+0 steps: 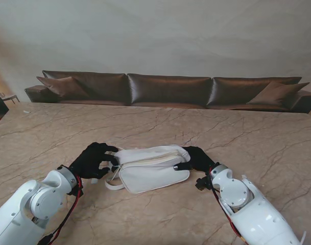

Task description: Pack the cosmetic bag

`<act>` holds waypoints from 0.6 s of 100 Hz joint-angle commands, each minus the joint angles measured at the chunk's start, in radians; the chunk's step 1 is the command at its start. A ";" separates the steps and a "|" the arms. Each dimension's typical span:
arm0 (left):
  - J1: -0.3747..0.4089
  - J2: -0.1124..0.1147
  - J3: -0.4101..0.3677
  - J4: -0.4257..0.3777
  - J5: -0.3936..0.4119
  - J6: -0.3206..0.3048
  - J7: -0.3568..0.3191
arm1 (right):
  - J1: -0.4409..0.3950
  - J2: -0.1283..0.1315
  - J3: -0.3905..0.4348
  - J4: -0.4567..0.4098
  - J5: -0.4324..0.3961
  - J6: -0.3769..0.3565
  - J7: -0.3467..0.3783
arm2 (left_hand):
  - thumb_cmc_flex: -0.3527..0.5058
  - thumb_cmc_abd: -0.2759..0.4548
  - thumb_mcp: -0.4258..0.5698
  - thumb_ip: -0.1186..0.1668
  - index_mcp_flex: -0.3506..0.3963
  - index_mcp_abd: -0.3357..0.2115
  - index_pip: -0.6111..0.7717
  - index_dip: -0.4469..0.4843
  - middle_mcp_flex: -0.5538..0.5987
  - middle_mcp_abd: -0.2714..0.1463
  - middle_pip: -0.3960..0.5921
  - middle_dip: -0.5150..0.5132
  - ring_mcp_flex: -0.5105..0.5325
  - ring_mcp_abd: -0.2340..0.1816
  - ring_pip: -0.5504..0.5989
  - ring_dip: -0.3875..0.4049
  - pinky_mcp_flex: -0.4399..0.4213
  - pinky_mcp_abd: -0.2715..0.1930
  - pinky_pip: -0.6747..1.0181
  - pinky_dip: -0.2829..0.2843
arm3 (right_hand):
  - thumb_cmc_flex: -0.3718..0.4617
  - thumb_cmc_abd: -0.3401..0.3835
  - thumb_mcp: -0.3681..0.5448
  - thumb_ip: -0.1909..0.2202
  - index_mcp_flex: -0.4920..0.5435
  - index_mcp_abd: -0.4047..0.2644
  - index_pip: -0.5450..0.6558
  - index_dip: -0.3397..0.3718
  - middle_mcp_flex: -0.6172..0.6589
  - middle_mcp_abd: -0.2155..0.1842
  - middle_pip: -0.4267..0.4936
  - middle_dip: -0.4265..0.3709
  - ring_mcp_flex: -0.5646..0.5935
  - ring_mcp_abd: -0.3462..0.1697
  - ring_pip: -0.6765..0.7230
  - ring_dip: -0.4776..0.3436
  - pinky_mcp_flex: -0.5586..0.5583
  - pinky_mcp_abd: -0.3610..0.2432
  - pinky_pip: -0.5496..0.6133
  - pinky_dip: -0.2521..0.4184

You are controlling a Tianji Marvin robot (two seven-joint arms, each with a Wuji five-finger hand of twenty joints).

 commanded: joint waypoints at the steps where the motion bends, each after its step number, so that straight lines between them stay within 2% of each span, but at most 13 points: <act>1: 0.020 0.006 -0.012 0.019 0.023 0.024 0.019 | -0.014 0.020 0.010 0.025 -0.014 0.014 -0.019 | 0.016 0.023 -0.017 -0.011 0.078 0.177 0.264 0.044 -0.053 -0.032 0.018 -0.004 -0.030 -0.036 0.006 0.004 -0.007 -0.016 -0.014 0.000 | 0.435 0.363 0.259 0.156 0.206 -0.307 0.171 0.033 0.084 -0.027 0.131 0.028 0.094 0.053 0.155 0.058 0.009 0.011 0.034 0.007; 11: 0.034 0.001 -0.010 -0.001 0.079 0.041 0.078 | -0.015 0.021 0.009 0.021 -0.015 0.015 -0.018 | 0.027 0.039 -0.050 -0.024 0.059 0.165 0.258 0.060 -0.087 -0.048 0.068 0.052 -0.039 -0.031 0.051 0.058 -0.009 -0.013 -0.006 0.016 | 0.435 0.361 0.262 0.154 0.207 -0.306 0.170 0.030 0.086 -0.026 0.129 0.025 0.094 0.053 0.152 0.055 0.010 0.012 0.034 0.005; 17: 0.045 -0.002 -0.009 -0.015 0.113 0.056 0.122 | -0.014 0.023 0.008 0.021 -0.015 0.013 -0.012 | 0.025 0.041 -0.051 -0.022 0.059 0.157 0.255 0.065 -0.091 -0.050 0.065 0.083 -0.042 -0.026 0.081 0.103 -0.011 -0.012 0.002 0.031 | 0.435 0.360 0.263 0.154 0.209 -0.305 0.170 0.029 0.087 -0.024 0.130 0.025 0.097 0.054 0.150 0.052 0.010 0.012 0.034 0.005; 29: 0.068 -0.007 -0.009 -0.044 0.162 0.080 0.177 | -0.013 0.022 0.006 0.022 -0.011 0.013 -0.009 | 0.041 0.053 -0.080 -0.034 0.043 0.156 0.250 0.069 -0.097 -0.051 0.011 0.080 -0.042 -0.031 0.072 0.115 -0.009 -0.016 0.003 0.041 | 0.436 0.357 0.267 0.153 0.210 -0.305 0.170 0.027 0.089 -0.019 0.133 0.025 0.099 0.058 0.154 0.052 0.010 0.014 0.036 0.005; 35: 0.077 -0.008 -0.009 -0.054 0.191 0.095 0.201 | -0.013 0.022 0.006 0.022 -0.010 0.014 -0.011 | 0.050 0.060 -0.097 -0.038 0.035 0.151 0.249 0.068 -0.100 -0.057 0.048 0.147 -0.033 -0.017 0.144 0.207 -0.022 -0.014 0.045 0.113 | 0.436 0.355 0.268 0.153 0.210 -0.304 0.171 0.026 0.088 -0.017 0.134 0.025 0.100 0.060 0.156 0.052 0.009 0.016 0.038 0.005; 41: 0.086 -0.008 -0.012 -0.063 0.218 0.116 0.220 | -0.013 0.022 0.005 0.022 -0.013 0.013 -0.014 | 0.053 0.063 -0.102 -0.039 0.028 0.153 0.254 0.068 -0.095 -0.076 0.167 0.293 0.003 0.006 0.260 0.370 -0.040 -0.015 0.105 0.278 | 0.436 0.355 0.269 0.152 0.211 -0.302 0.171 0.025 0.089 -0.017 0.135 0.025 0.100 0.059 0.157 0.051 0.010 0.016 0.040 0.006; 43: 0.088 -0.008 -0.012 -0.064 0.227 0.123 0.228 | -0.013 0.022 0.004 0.022 -0.015 0.012 -0.015 | 0.052 0.060 -0.099 -0.039 0.030 0.156 0.258 0.067 -0.070 -0.081 0.214 0.365 0.032 0.021 0.309 0.448 -0.045 -0.014 0.125 0.382 | 0.436 0.355 0.269 0.152 0.212 -0.302 0.171 0.025 0.089 -0.017 0.135 0.025 0.101 0.059 0.157 0.051 0.011 0.016 0.040 0.006; 47: 0.091 -0.009 -0.014 -0.065 0.247 0.138 0.247 | -0.012 0.022 0.004 0.023 -0.017 0.010 -0.015 | 0.048 0.055 -0.089 -0.035 0.034 0.161 0.262 0.064 0.003 -0.091 0.302 0.468 0.096 0.039 0.404 0.542 -0.049 -0.002 0.216 0.516 | 0.435 0.356 0.269 0.152 0.213 -0.302 0.171 0.024 0.090 -0.018 0.135 0.024 0.102 0.058 0.158 0.050 0.012 0.015 0.040 0.006; 49: 0.092 -0.009 -0.014 -0.065 0.254 0.145 0.256 | -0.012 0.022 0.004 0.023 -0.017 0.009 -0.014 | 0.045 0.052 -0.082 -0.032 0.038 0.165 0.265 0.063 0.055 -0.095 0.350 0.520 0.138 0.049 0.454 0.583 -0.038 0.012 0.267 0.561 | 0.435 0.356 0.270 0.152 0.213 -0.302 0.171 0.024 0.090 -0.019 0.135 0.024 0.101 0.058 0.157 0.050 0.012 0.015 0.040 0.006; 52: 0.094 -0.010 -0.016 -0.064 0.264 0.152 0.270 | -0.012 0.022 0.004 0.024 -0.016 0.007 -0.015 | 0.039 0.047 -0.072 -0.027 0.043 0.173 0.273 0.059 0.157 -0.091 0.374 0.747 0.199 0.062 0.504 0.627 -0.025 0.032 0.370 0.589 | 0.436 0.356 0.270 0.153 0.213 -0.302 0.171 0.024 0.090 -0.017 0.135 0.024 0.100 0.060 0.158 0.049 0.012 0.015 0.040 0.006; 54: 0.095 -0.010 -0.016 -0.062 0.268 0.156 0.281 | -0.012 0.021 0.004 0.025 -0.016 0.007 -0.016 | 0.031 0.041 -0.056 -0.022 0.048 0.177 0.278 0.058 0.228 -0.090 0.376 0.846 0.236 0.070 0.533 0.645 -0.024 0.043 0.453 0.580 | 0.436 0.356 0.270 0.153 0.213 -0.303 0.171 0.023 0.090 -0.017 0.135 0.024 0.101 0.060 0.158 0.049 0.012 0.015 0.040 0.005; 57: 0.095 -0.012 -0.016 -0.058 0.270 0.160 0.299 | -0.012 0.021 0.004 0.025 -0.016 0.006 -0.017 | 0.019 0.025 -0.029 -0.015 0.066 0.185 0.284 0.051 0.360 -0.093 0.385 0.931 0.315 0.082 0.574 0.656 -0.005 0.069 0.591 0.543 | 0.435 0.356 0.270 0.153 0.213 -0.303 0.171 0.023 0.090 -0.017 0.135 0.023 0.101 0.060 0.158 0.049 0.011 0.015 0.040 0.005; 60: 0.095 -0.013 -0.017 -0.055 0.266 0.161 0.305 | -0.013 0.022 0.005 0.024 -0.017 0.007 -0.016 | 0.002 0.010 0.001 -0.005 0.083 0.190 0.285 0.043 0.450 -0.101 0.414 0.962 0.383 0.090 0.603 0.658 0.018 0.090 0.702 0.498 | 0.435 0.356 0.270 0.154 0.213 -0.303 0.171 0.023 0.090 -0.017 0.135 0.023 0.100 0.060 0.158 0.049 0.008 0.015 0.040 0.006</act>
